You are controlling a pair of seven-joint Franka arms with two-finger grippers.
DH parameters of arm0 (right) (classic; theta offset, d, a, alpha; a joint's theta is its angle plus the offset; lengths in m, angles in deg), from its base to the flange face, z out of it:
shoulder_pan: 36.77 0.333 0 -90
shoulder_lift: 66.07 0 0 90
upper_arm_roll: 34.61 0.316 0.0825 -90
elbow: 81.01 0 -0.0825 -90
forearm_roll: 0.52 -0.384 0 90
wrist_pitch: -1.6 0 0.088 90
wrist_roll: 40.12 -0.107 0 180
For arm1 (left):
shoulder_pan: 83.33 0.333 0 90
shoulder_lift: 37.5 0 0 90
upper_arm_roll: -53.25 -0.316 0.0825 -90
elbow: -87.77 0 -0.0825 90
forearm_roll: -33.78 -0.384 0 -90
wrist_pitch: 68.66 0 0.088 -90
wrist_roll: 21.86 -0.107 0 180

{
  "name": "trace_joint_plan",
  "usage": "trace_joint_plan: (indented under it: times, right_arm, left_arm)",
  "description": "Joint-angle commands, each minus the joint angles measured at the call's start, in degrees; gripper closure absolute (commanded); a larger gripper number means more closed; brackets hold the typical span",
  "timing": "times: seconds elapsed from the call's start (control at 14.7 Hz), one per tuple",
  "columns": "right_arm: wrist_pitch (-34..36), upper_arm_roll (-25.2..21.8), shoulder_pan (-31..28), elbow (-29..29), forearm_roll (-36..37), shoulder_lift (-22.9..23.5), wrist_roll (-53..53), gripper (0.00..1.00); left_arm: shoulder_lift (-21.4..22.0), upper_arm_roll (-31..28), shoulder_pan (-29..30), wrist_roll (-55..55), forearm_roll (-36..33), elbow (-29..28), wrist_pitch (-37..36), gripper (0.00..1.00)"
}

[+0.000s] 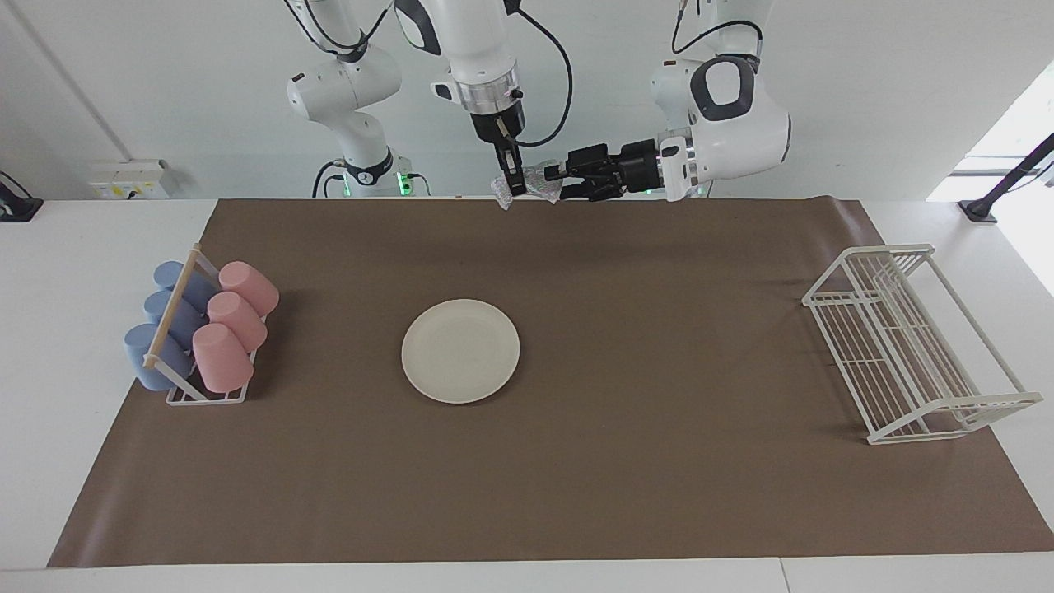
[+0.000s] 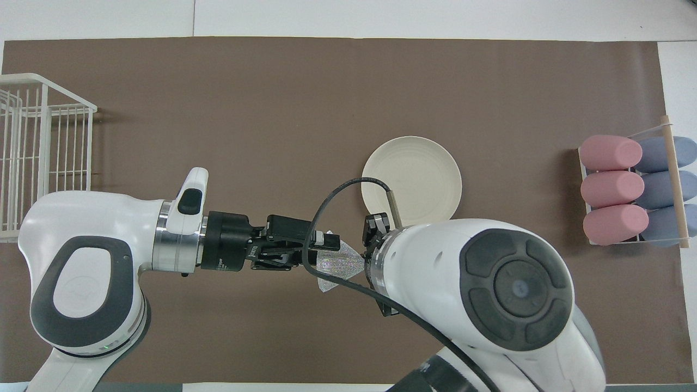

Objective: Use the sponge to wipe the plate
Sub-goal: 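Bring the scrubber to the left gripper and close the left gripper on it, then open the right gripper and draw the right arm back toward the sponges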

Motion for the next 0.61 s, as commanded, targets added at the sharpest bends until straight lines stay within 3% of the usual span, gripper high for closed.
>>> trace_joint_plan:
  times: [0.0, 0.48, 0.54]
  right_arm:
    - [0.06, 0.33, -0.57, -0.58, 0.68, 0.12, -0.79, 1.0]
    - [0.41, 0.33, -0.74, -0.58, 0.68, 0.03, -0.01, 1.0]
    - [1.02, 0.33, -1.01, -0.58, 0.68, -0.23, 1.91, 0.77]
  left_arm:
    - [0.1, -0.58, -0.58, -0.58, 1.48, -0.2, -0.4, 1.0]
    - [0.28, -0.93, 0.74, 0.3, 1.48, -0.2, -2.86, 1.0]
    - [0.36, -0.93, 0.74, 0.39, 1.48, -0.2, -2.94, 1.0]
